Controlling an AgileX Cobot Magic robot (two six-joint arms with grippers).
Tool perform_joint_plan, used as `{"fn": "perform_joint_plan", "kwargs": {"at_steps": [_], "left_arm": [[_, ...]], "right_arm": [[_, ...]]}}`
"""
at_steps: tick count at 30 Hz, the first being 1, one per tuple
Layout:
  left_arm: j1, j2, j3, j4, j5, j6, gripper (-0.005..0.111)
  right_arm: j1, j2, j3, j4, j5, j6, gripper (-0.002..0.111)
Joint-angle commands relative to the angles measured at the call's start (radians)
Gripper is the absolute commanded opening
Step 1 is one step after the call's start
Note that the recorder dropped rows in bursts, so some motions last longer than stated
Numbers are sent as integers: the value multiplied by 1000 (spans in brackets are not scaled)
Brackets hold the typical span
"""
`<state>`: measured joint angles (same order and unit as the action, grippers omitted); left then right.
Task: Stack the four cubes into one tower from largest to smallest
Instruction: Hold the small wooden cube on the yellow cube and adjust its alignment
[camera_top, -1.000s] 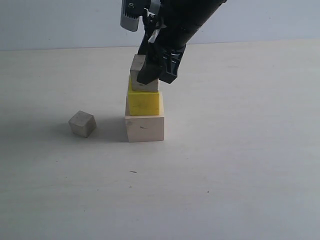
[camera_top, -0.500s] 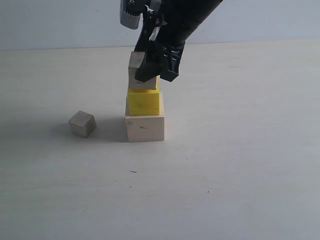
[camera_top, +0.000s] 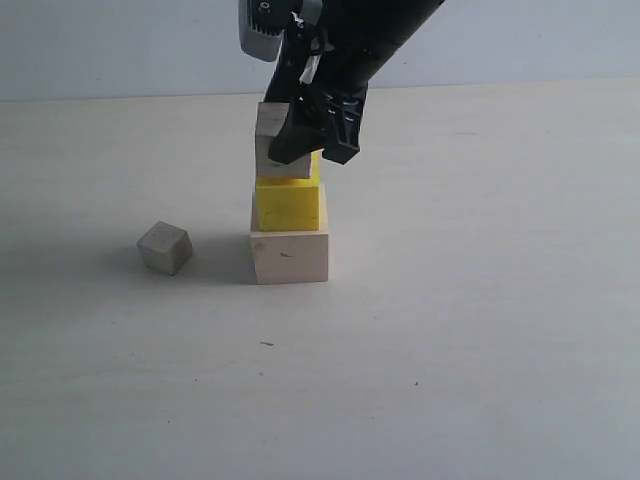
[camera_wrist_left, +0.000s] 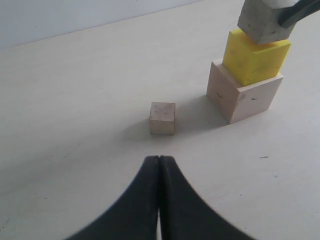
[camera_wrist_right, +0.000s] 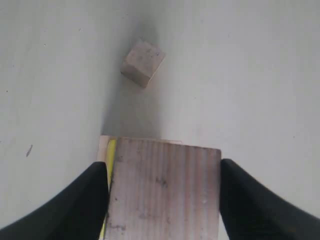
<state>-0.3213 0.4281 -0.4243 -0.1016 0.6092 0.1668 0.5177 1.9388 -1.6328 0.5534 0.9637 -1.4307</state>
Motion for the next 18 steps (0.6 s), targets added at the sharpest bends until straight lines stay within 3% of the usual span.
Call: {"fn": "perform_joint_plan", "kwargs": {"at_steps": [1,18], "left_arm": [[2,-6,5,2,-10,-3,0],[2,-6,5,2,-10,-3,0]], "right_arm": [[-2,-5,0,-27,-10,-10,9],[-2,-5,0,-8,-1,-35,9]]}}
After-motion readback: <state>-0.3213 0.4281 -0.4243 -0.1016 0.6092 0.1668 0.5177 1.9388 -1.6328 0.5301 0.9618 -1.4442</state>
